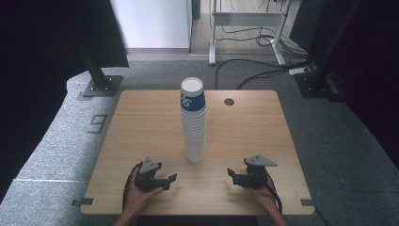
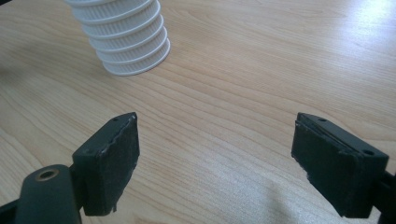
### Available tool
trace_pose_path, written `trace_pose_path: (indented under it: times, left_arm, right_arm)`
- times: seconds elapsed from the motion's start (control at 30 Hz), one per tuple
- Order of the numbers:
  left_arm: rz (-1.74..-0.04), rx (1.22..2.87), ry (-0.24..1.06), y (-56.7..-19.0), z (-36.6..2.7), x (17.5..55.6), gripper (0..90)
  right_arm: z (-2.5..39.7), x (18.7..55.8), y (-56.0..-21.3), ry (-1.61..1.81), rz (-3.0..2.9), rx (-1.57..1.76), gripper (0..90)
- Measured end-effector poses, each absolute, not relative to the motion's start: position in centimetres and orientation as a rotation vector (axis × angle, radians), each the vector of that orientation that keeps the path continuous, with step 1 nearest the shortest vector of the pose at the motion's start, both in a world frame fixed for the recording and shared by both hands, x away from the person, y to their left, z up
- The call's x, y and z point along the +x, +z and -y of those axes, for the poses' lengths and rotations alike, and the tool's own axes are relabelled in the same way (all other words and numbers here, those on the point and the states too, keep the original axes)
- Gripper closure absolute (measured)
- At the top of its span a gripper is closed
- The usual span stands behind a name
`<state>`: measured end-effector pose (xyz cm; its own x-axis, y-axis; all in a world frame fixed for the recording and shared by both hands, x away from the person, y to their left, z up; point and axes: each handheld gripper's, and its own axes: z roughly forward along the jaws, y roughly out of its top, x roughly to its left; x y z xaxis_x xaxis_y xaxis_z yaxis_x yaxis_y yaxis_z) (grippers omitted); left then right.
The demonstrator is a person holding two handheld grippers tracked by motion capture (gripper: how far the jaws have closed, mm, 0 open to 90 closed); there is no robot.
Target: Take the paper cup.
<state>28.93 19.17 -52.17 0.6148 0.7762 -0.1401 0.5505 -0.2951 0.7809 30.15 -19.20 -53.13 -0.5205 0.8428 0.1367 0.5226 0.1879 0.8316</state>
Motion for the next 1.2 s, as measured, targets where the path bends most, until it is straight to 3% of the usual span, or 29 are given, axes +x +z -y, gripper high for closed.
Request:
trace_pose_path:
  times: [0.47, 1.2]
  left_arm:
    - [-1.079, 1.947, 0.357, -52.1, -19.7, 29.4, 19.4]
    - [-0.996, 1.942, 0.35, -50.5, -17.7, 30.8, 19.8]
  right_arm:
    - [20.3, 30.7, -52.9, 1.286, -2.129, 1.262, 17.0]
    - [20.5, 30.6, -52.9, 1.272, -2.118, 1.267, 18.2]
